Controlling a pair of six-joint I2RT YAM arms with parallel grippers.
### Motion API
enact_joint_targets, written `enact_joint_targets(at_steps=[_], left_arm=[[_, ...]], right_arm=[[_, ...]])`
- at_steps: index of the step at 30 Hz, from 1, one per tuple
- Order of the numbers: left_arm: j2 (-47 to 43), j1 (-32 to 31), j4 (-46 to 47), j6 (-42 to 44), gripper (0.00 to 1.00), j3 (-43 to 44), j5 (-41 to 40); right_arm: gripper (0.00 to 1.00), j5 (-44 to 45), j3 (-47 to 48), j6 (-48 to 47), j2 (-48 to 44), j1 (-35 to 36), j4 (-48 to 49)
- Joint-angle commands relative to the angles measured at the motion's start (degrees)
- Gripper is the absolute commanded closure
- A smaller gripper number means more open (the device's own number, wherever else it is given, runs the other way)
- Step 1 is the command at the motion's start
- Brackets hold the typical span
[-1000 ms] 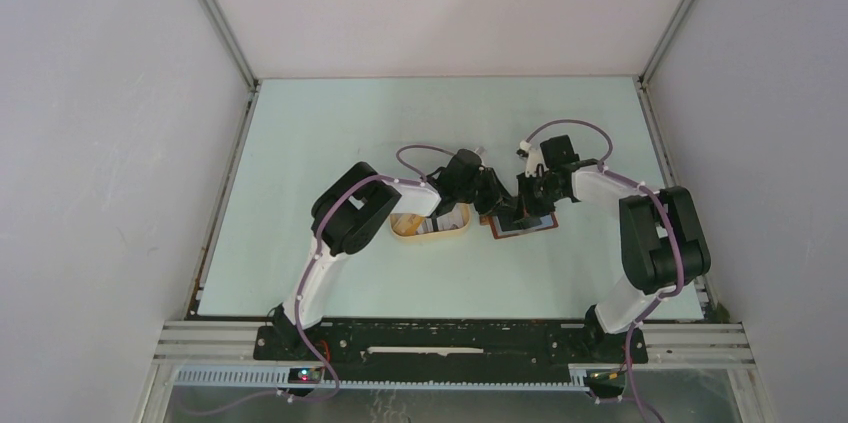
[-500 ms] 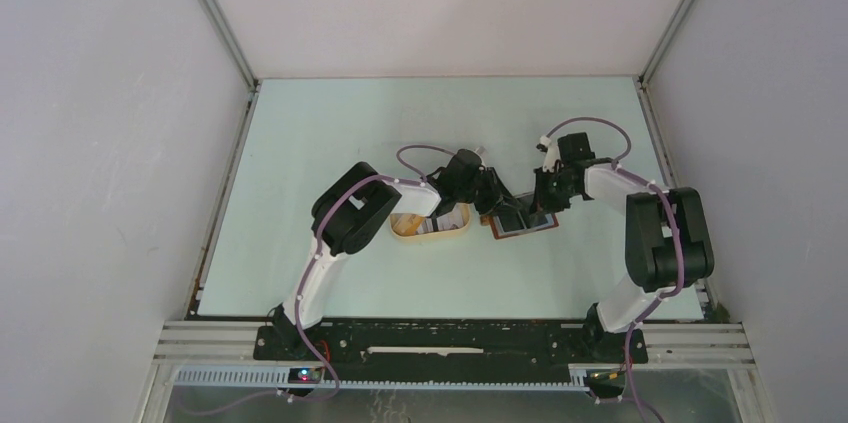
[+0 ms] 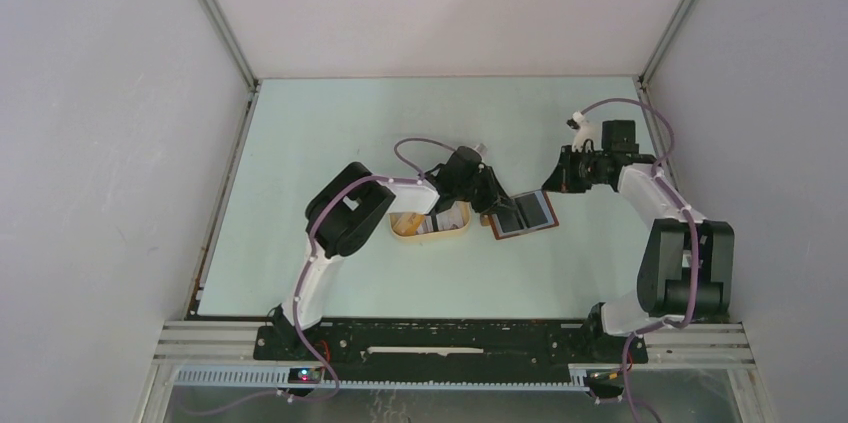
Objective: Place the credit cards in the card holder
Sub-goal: Insert the credit card into the card holder.
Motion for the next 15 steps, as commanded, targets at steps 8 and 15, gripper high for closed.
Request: enact_joint_targets(at_steps=[8,15], left_arm=[[-3.08,0.26,-8.6,7.62,0.9,4.14,-4.18],[-0.77,-0.12,-11.24,8.82,0.9,7.43,-3.71]], right_arm=[[0.96,0.66,7.86,-6.8,10.26,-0.42,-7.65],[0.89,2.57,10.43,-7.19,14.9,-0.58,-10.3]])
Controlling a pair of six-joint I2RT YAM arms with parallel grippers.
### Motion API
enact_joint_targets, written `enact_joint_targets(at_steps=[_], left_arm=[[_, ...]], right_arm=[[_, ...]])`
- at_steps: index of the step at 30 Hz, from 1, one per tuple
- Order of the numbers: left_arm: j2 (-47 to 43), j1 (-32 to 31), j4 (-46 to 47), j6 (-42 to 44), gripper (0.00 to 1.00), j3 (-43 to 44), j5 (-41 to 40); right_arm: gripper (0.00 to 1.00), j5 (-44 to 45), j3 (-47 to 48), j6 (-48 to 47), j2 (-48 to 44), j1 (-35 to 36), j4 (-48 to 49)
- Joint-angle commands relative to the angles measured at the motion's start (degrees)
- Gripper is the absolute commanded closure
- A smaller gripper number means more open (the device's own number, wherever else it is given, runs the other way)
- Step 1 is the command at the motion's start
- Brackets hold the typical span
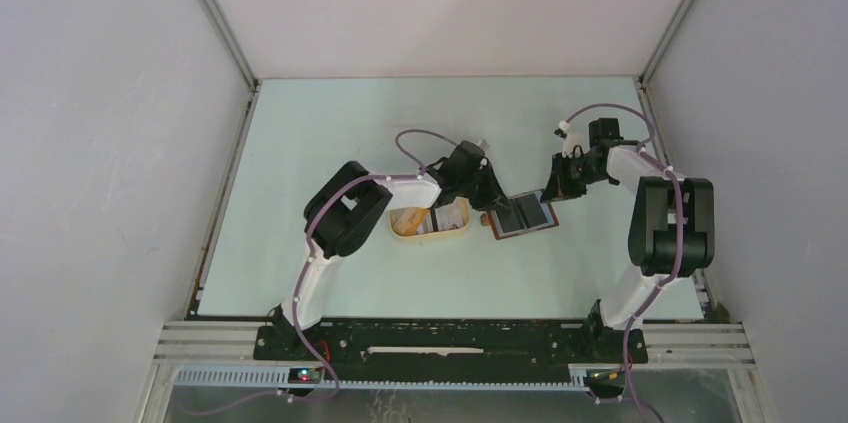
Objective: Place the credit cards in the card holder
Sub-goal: Insert the credit card into the card holder.
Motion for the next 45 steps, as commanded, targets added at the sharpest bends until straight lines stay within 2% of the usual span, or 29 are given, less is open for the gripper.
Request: enact_joint_targets(at_steps=[1,4,10,19,32,45], left_arm=[[0.51,-0.37,-3.38,2.96,0.9,4.89,-0.99],[1.7,-0.55,-4.34,3.23,0.9,6.34,-0.58],[2.98,-0.88,-5.93,3.92,0.89,7.96,-0.45],[3.9,-1.02,-6.96,4.22,0.89,8.92,0.1],[5.36,-1.23,-6.95,4.4,0.89,10.17,1.32],[5.55,-1.34,-7.0,4.23,0.88,10.4,2.08]], right_arm=[[0.86,1.6,3.38,-1.4,1.7,-0.18,-2.54],[0.76,1.95,4.16,-1.55,3.17,-0.35,-3.25],[0.69,2.81,5.04,-1.0,5.16,-0.92,-3.57],[0.69,0.45,6.45,-1.06,8.73,-1.37,-5.21],[0.69,-6.91,6.89,-2.34,9.08,-2.8,-6.84],[0.69,0.18,7.84,-1.08,11.66,-2.49,-7.55]])
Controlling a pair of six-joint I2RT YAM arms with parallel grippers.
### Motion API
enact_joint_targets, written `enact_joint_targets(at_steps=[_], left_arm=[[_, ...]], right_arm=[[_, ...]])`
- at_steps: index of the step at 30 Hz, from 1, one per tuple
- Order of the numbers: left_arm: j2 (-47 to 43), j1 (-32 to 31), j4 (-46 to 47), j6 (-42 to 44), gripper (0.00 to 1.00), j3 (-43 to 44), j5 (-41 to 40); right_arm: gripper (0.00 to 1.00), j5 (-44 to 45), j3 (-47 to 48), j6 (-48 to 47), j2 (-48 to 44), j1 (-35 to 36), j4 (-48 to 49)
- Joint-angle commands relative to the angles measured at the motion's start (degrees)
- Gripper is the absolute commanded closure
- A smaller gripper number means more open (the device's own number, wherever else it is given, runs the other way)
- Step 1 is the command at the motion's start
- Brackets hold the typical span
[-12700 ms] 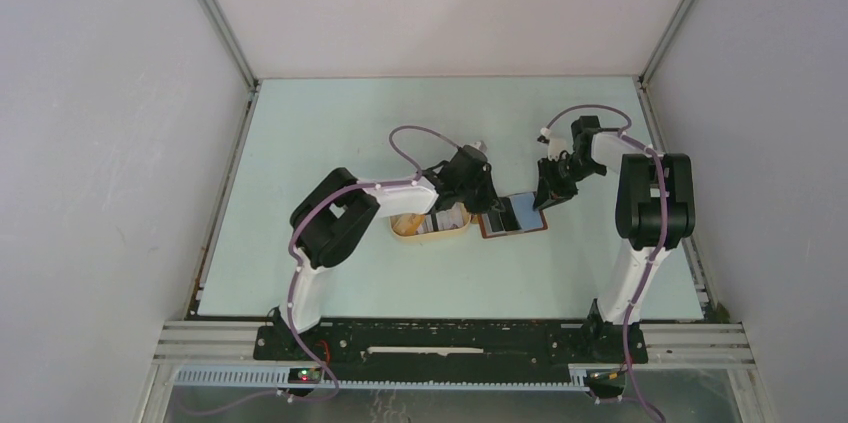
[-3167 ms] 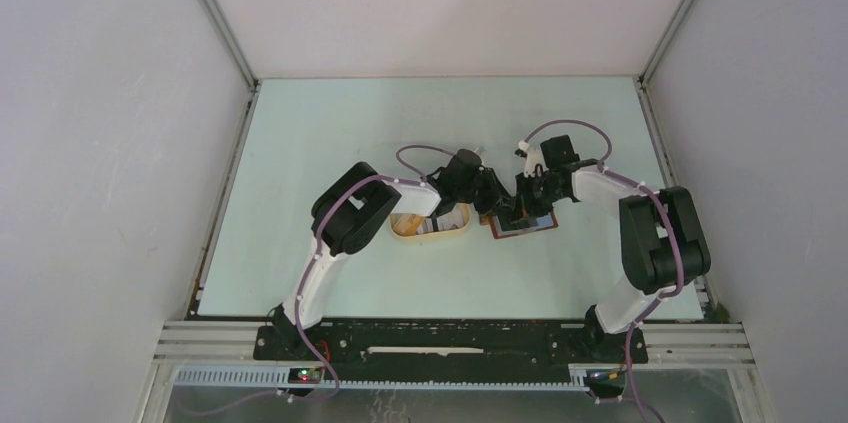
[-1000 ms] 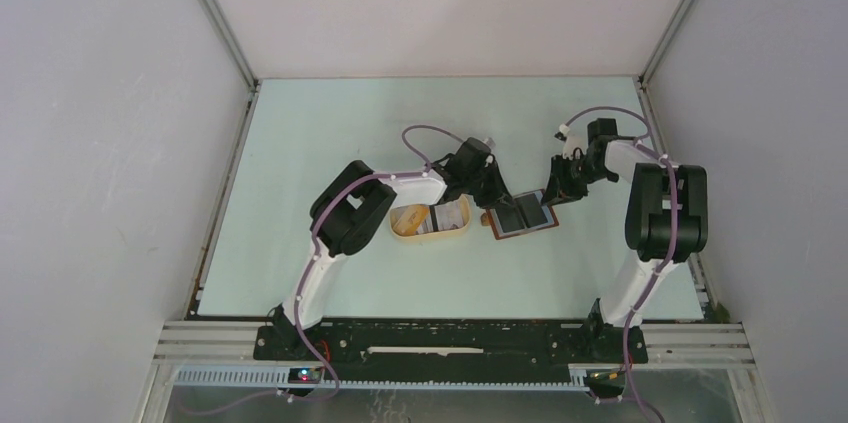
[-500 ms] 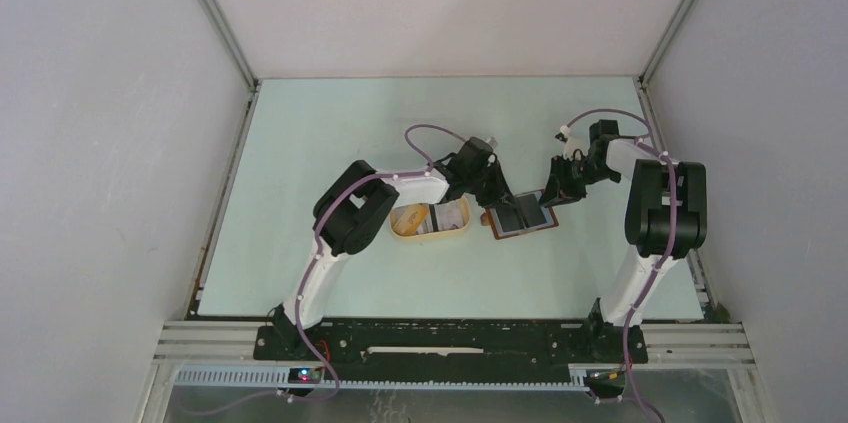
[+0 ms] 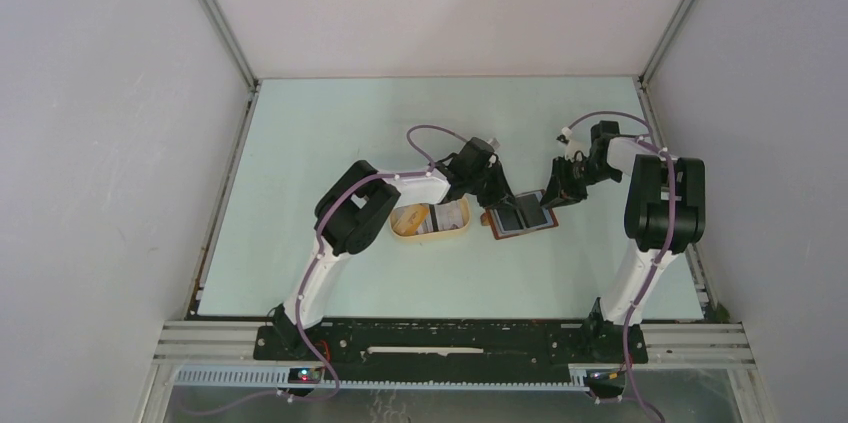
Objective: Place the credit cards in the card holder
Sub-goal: Insert the credit card into the card holder.
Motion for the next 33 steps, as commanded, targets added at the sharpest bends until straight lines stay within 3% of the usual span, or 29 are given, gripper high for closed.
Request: enact_joint_targets(at_steps=[1,16,33], left_arm=[[1.18,-0.47,-1.59,1.56,0.88,2.41,0.52],[-1.48,-0.34,-1.31,2.13,0.85,1.94,0.23],[-12.18,0.79,-1.08,5.51,0.74,-3.18,-2.74]], right_arm=[[0.69,3.06,1.33,-0.14,0.63,0.3,-0.39],[0.71,-13.93,2.68,-2.0,2.32,-1.83,-4.62],[0.73,-16.58,2.69,-1.91,3.4,-2.68,-5.25]])
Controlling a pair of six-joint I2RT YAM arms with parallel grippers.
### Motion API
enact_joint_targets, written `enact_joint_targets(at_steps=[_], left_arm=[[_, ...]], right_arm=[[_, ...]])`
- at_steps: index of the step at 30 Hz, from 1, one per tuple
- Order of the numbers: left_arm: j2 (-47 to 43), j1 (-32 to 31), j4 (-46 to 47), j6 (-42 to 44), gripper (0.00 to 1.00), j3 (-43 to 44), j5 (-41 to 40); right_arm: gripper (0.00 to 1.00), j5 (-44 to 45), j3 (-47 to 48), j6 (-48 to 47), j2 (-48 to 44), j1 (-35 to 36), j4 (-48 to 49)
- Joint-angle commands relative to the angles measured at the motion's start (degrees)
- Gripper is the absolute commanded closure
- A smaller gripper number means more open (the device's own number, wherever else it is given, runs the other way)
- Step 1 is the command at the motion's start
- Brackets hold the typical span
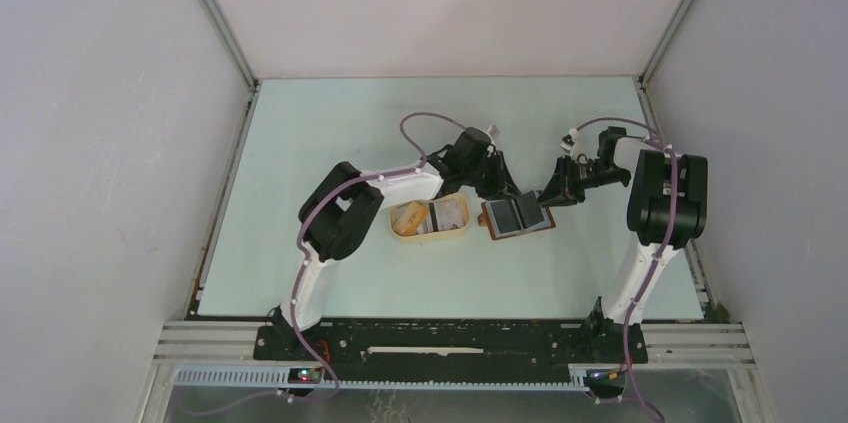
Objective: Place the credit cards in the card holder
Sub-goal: Insert the credit card into the card holder.
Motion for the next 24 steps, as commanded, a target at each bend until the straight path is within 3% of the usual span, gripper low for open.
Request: enact_joint_targets(at_steps=[1,15,24], left_arm=[[-7.58,0.74,1.21,3.19,0.74,-2.87,-1.89],[-30.86,4.91,5.61,13.93,0.73,-20.26,-10.56],[-43.37,5.68,7.14,17.7,0.64,-30.27,-17.96]], right_arm=[[0.73,-1.72,1.55,-0.95,0.65,0.63,-0.7],[0.73,-2.25,1.53,-1.8,-3.05,5.9,-0.54],[0.73,-0.37,1.46,-1.73,-4.45,9.38,-0.02]])
